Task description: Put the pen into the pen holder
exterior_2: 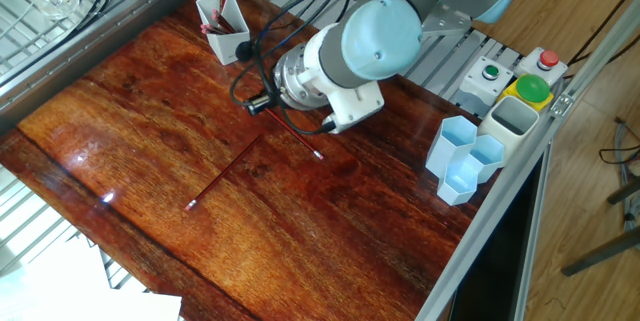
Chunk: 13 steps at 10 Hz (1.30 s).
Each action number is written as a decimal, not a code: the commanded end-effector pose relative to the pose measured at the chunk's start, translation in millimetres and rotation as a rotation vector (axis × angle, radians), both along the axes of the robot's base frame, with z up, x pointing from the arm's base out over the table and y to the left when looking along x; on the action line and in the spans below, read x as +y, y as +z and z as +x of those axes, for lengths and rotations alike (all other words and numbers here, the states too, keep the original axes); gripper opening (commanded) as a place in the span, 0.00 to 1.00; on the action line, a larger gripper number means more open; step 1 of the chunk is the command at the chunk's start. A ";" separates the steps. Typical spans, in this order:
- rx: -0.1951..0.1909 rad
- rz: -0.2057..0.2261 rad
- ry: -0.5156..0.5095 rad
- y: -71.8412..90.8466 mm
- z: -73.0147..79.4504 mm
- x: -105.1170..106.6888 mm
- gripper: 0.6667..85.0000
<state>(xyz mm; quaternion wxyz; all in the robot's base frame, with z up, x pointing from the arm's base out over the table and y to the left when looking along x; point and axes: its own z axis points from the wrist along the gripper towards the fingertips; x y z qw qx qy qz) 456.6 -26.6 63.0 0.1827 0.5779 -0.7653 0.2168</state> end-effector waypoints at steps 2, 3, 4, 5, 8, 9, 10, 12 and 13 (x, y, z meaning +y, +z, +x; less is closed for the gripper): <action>-0.016 0.025 -0.030 -3.0 -0.1 4.8 0.53; -0.016 0.020 -0.043 -4.0 0.6 12.6 0.53; -0.013 0.018 -0.054 -7.2 2.4 26.0 0.53; -0.016 0.015 -0.072 -10.2 0.0 36.0 0.54; -0.030 0.022 -0.094 -21.1 -2.1 49.8 0.54; -0.043 0.025 -0.099 -24.9 -0.1 49.5 0.54; -0.064 0.037 -0.118 -26.5 2.0 52.3 0.54; -0.064 0.040 -0.120 -26.2 2.0 52.9 0.51; -0.047 0.007 -0.100 -21.6 0.3 45.4 0.46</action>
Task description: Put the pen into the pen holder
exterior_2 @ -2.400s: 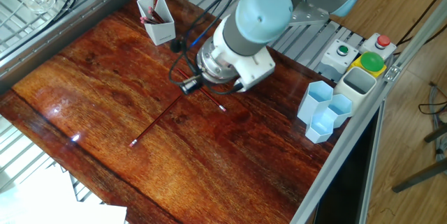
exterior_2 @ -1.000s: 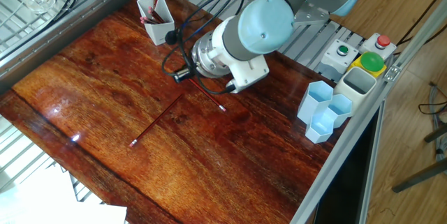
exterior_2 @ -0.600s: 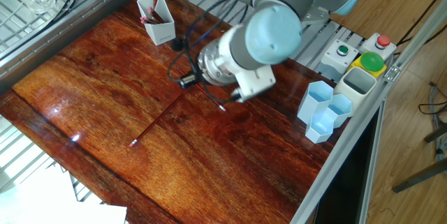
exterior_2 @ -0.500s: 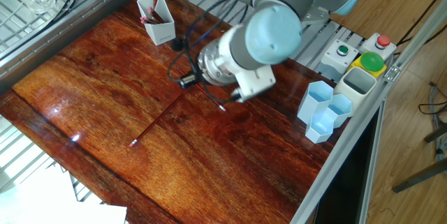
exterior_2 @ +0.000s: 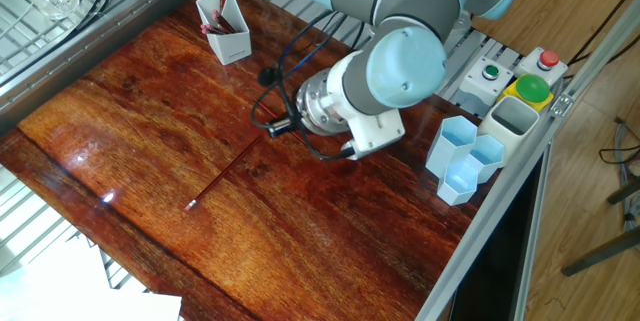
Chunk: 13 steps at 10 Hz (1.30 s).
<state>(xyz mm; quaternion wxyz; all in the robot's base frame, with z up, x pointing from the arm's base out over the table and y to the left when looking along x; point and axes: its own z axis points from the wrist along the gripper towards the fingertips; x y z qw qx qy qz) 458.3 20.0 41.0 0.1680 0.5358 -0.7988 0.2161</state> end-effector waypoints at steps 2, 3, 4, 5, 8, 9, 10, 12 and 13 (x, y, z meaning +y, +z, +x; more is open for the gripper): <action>0.093 -0.030 0.021 5.0 -16.9 -6.0 0.45; 0.130 -0.017 0.061 4.0 -19.7 -4.0 0.46; 0.160 0.000 0.081 2.5 -23.7 -0.8 0.51; 0.173 0.006 0.091 2.0 -25.3 0.3 0.53; 0.158 0.031 0.091 -12.2 -22.1 9.7 0.55; 0.155 0.023 0.090 -28.4 -20.7 15.5 0.55; 0.150 0.016 0.091 -38.6 -20.7 19.3 0.55; 0.161 -0.015 0.094 -38.7 -22.7 16.6 0.55; 0.166 -0.031 0.100 -35.5 -23.2 12.8 0.55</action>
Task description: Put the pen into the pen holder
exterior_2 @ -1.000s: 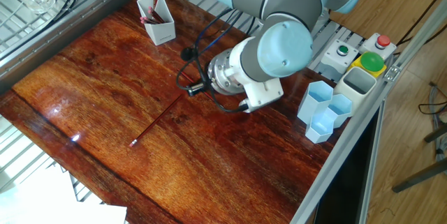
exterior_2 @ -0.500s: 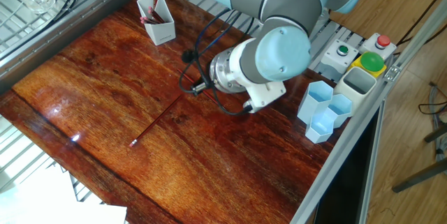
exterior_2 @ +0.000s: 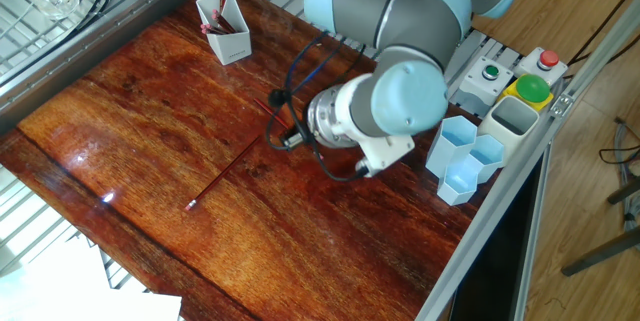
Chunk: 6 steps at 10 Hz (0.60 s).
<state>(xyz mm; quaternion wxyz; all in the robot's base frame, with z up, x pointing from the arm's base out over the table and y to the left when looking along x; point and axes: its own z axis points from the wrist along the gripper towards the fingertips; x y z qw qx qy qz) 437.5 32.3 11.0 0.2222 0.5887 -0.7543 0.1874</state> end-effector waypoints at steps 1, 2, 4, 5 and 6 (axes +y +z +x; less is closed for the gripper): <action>0.012 -0.021 0.001 -4.7 -3.1 -0.4 0.55; 0.010 -0.018 -0.003 -6.7 -3.3 0.8 0.55; 0.002 -0.019 -0.005 -15.1 -0.8 2.7 0.55; -0.002 -0.019 -0.006 -18.3 -0.4 4.1 0.55; -0.005 -0.024 -0.006 -17.9 -1.0 4.6 0.55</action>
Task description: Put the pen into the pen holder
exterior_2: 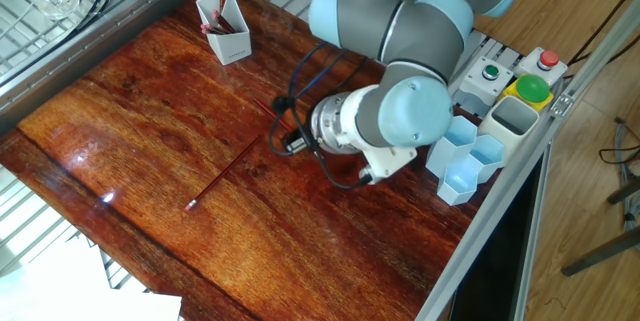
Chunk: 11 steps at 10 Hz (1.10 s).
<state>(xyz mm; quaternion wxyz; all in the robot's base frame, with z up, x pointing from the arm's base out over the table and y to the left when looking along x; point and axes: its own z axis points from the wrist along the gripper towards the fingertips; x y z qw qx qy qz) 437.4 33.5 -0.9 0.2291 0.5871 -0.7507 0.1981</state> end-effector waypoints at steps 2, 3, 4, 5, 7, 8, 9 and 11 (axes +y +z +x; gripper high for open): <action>-0.042 -0.012 -0.028 -5.5 0.5 6.0 0.42; -0.112 -0.068 -0.044 3.4 6.4 7.5 0.06; -0.127 -0.054 -0.075 2.1 1.0 18.7 0.00; -0.125 -0.025 -0.083 -2.9 0.8 22.2 0.00; -0.114 -0.002 -0.079 -0.7 3.6 16.1 0.00; -0.097 0.030 -0.067 7.1 6.7 5.8 0.00; -0.080 0.049 -0.057 21.1 9.5 -5.4 0.00; -0.066 0.099 -0.068 50.5 10.3 -14.5 0.00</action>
